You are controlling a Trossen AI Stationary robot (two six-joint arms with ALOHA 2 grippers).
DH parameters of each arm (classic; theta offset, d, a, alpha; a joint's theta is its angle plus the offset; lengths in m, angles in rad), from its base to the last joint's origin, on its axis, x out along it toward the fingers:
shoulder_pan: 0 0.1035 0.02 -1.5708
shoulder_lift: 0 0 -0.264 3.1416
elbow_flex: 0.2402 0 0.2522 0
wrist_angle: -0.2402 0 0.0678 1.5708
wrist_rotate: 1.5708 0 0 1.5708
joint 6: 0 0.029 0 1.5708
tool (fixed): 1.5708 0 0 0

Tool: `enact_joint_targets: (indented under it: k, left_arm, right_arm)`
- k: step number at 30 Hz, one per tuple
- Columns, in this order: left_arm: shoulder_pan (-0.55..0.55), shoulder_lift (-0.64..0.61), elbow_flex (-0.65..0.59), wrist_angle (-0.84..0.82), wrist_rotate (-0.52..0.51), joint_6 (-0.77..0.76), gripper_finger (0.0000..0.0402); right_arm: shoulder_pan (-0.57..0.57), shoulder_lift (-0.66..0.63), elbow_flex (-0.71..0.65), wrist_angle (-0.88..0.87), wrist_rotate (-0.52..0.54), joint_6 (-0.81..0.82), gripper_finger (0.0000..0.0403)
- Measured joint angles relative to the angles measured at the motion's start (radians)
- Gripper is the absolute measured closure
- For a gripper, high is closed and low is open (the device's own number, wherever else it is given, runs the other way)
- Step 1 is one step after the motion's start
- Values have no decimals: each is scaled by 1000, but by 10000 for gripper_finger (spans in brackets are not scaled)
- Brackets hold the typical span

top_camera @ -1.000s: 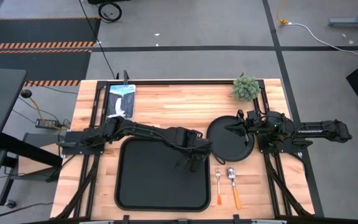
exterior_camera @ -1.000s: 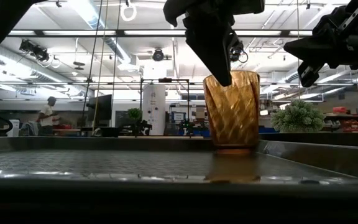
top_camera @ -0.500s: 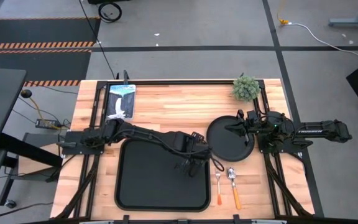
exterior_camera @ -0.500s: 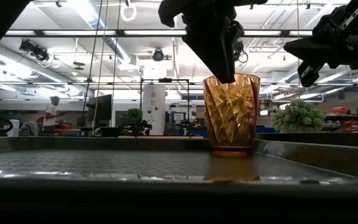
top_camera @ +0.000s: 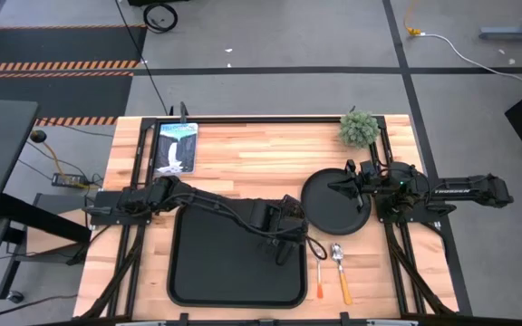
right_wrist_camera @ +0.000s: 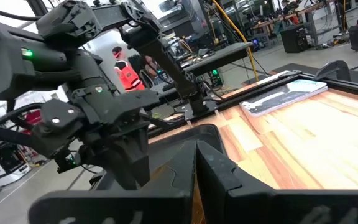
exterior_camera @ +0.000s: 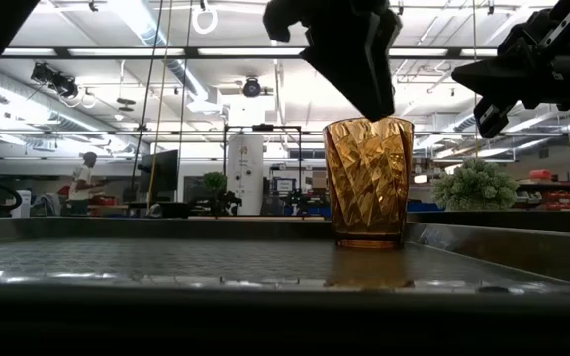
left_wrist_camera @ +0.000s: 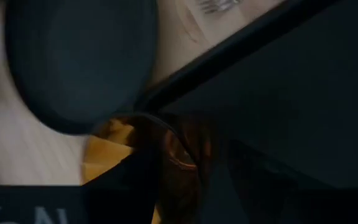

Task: Pick and place plate/cup/fork/spoon on tray
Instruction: Put the black plate on the bottom of the orange cup on the black tray

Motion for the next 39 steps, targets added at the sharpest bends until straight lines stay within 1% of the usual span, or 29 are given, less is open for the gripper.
enact_joint_targets:
  k: [4,10,14,17,18,20,24,32,36,39]
  left_arm:
    - [-23,0,0,65,-57,24,207]
    - [-48,0,0,248,-56,41,213]
    - [-45,12,-2,376,-55,15,218]
    - [-34,43,-13,476,-55,10,223]
    - [-32,49,-18,465,-56,8,225]
    - [-29,77,-16,527,-55,-3,229]
    - [-24,111,-16,571,-55,-3,230]
    - [-33,144,-16,582,-108,47,230]
    - [-33,145,-15,625,-92,53,230]
    - [-32,146,15,644,-88,80,230]
  right_arm:
    - [0,0,0,0,0,0,383]
    - [0,0,0,0,0,0,383]
    - [0,0,0,0,0,0,383]
    - [0,0,0,0,0,0,383]
    - [0,0,0,1,0,0,383]
    - [0,3,0,1,3,0,383]
    - [0,10,0,12,1,0,383]
    - [0,14,0,21,0,0,383]
    - [0,14,0,23,0,0,383]
    - [0,14,0,23,0,0,383]
